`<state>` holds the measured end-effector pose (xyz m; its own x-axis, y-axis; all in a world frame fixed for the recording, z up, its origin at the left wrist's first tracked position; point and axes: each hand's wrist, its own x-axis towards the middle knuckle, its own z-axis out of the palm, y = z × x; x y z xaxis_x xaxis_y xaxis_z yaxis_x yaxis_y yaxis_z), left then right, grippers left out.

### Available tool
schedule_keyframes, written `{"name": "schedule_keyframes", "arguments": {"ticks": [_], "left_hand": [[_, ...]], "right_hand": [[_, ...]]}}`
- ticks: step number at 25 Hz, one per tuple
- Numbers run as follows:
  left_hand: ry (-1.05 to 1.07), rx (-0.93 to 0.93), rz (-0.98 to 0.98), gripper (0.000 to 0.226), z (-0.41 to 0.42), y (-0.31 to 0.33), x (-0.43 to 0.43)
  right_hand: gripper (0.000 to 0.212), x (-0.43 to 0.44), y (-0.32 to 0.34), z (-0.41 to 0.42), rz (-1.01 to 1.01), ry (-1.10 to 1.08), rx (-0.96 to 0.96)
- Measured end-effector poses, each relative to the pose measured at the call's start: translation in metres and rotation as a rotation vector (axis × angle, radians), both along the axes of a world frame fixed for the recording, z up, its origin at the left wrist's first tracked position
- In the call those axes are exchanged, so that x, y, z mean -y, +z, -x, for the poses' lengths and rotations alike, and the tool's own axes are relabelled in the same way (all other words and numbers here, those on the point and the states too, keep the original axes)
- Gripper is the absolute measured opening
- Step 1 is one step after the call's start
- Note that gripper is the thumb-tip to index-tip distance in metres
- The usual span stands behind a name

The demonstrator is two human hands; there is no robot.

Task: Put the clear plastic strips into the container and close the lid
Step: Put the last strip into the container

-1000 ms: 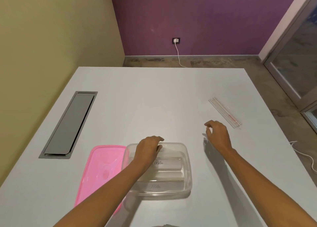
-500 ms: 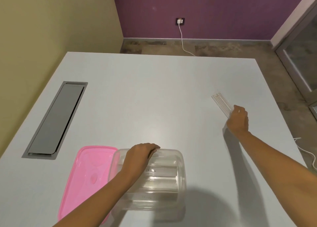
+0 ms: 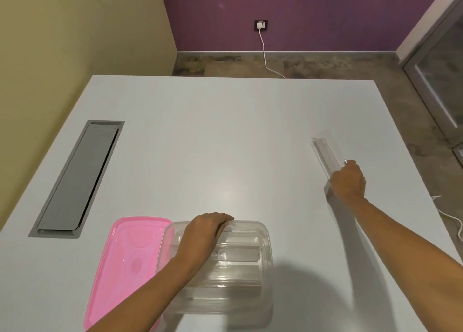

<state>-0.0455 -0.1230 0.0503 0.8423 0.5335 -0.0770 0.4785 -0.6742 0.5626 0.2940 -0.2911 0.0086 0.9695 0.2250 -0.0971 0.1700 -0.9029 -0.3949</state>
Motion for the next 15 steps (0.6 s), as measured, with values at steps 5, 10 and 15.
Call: {"name": "schedule_keyframes", "arguments": {"ticks": [5, 10, 15], "left_hand": [[-0.007, -0.032, 0.022, 0.024, 0.000, 0.003, -0.002], [0.025, -0.006, 0.005, 0.025, 0.012, 0.011, -0.007], [0.113, 0.031, -0.031, 0.024, 0.051, 0.015, -0.022]], "right_hand": [[0.074, 0.006, 0.011, 0.023, 0.010, 0.055, -0.044], [0.075, 0.011, 0.029, 0.063, -0.209, 0.085, -0.162], [0.066, 0.014, 0.063, 0.119, -0.505, 0.108, -0.273]]}}
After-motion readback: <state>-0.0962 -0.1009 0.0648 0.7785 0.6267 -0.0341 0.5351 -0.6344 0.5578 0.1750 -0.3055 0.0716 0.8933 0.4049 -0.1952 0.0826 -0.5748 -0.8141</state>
